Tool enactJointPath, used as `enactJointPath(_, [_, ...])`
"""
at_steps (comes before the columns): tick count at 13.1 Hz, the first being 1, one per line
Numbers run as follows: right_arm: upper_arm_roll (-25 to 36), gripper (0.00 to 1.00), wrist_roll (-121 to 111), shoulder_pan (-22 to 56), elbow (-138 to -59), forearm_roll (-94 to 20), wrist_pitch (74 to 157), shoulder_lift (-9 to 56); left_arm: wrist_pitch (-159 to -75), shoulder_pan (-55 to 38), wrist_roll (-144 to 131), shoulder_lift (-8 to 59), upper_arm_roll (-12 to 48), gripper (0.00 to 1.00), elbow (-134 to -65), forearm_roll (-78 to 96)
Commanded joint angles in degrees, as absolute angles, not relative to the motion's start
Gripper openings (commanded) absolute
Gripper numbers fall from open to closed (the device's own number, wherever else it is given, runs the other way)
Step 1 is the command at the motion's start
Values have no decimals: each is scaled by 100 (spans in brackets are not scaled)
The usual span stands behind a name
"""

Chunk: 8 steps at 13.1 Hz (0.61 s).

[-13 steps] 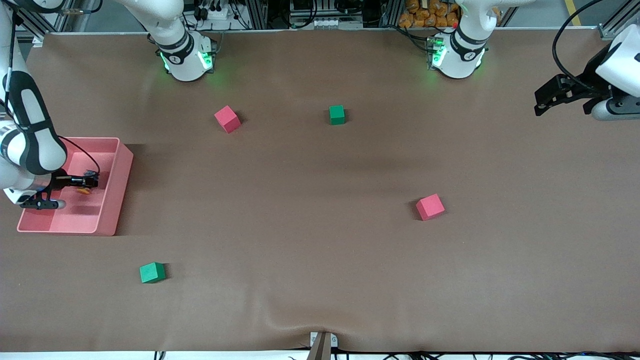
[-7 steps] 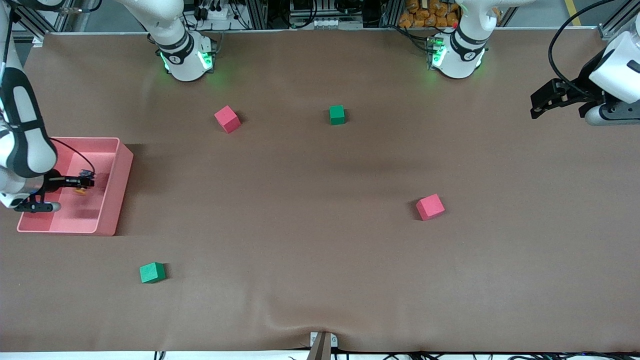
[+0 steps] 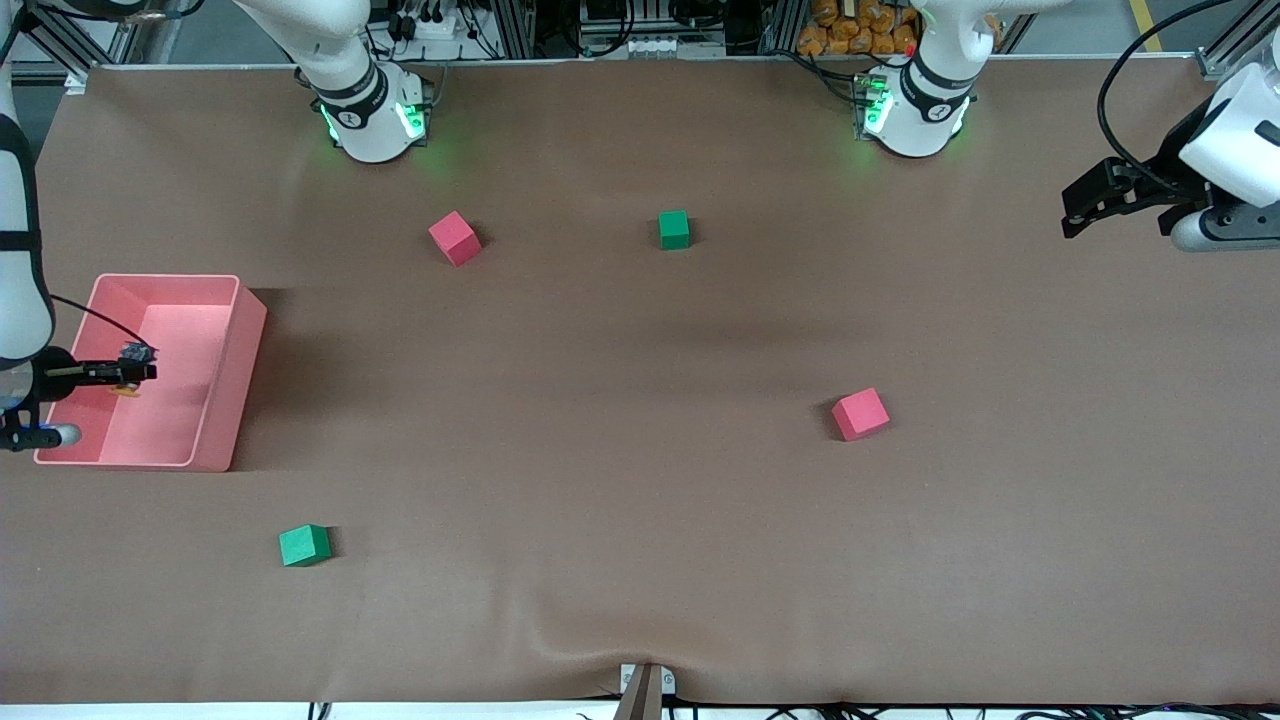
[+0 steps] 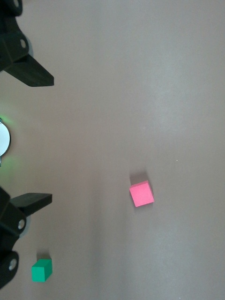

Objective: Place and upright button with both arms
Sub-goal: 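Close the right gripper on the button base and lift it, then carry the button with the right gripper to the table middle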

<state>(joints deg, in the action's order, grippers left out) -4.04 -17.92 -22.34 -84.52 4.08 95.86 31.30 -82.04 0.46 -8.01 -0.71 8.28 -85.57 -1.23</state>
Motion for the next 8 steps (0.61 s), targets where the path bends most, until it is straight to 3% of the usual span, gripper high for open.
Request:
enactJointPath(1, [-378,0,-1067,-1532,-7982,378,9185,3076,-8200,88,-853,-26,853,100,-8473,-132])
enactJointPath(4, [-396,0,233,-417,-7797,352,9193,3085,-8200,88,-844,-26,853,100,-8490,-132])
enactJointPath(6, [-378,0,1095,225,-7708,-408,9298,3164,-8191,88,-853,-26,853,100,-8499,-132])
enactJointPath(8, [-378,0,1396,893,-7647,-930,9962,3418,-8191,97,-844,-26,853,100,-8499,-132])
